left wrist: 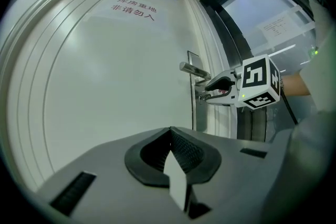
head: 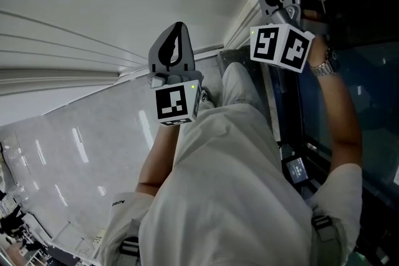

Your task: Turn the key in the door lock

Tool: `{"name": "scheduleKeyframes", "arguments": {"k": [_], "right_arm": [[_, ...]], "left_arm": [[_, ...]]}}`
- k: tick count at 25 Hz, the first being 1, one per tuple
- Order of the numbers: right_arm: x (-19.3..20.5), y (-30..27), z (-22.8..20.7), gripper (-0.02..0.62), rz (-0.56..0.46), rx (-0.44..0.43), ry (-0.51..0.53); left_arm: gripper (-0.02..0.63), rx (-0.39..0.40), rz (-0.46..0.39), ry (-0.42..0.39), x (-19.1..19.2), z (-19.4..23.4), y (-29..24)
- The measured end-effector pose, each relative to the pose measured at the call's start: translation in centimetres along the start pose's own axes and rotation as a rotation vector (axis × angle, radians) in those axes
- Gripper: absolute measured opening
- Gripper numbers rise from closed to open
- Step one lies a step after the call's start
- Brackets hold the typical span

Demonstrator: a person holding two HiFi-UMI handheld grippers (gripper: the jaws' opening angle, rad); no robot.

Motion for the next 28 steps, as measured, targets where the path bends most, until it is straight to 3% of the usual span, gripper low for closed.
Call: {"name": "scheduleKeyframes", "arguments": {"k": [6,14,28], "right_arm": [[-0.4,-0.9,0.5,0.127,0.025,0.03,0.063],[-0.3,-1.1,0.6,0.107,0.04,0.084,0.05],[-0.4,-1.0,0.2,0.103,0.06,0.062,-0.151]], "left_arm": [[0.006,-0.013,-0.008,0.005,-0.3,0.5,0.3],[0.006,-0.017,-0.002,0.001,-0.3,1.2,0.3],[0.006,-0.013,0.013,0.01,0.2,1.3,-0.2]]}}
Point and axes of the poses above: the fingertips, and each gripper's own axes: y backward along the fingers, z to its left, x out of its underside, the point moved 4 cm from there along y, backward along the fingers
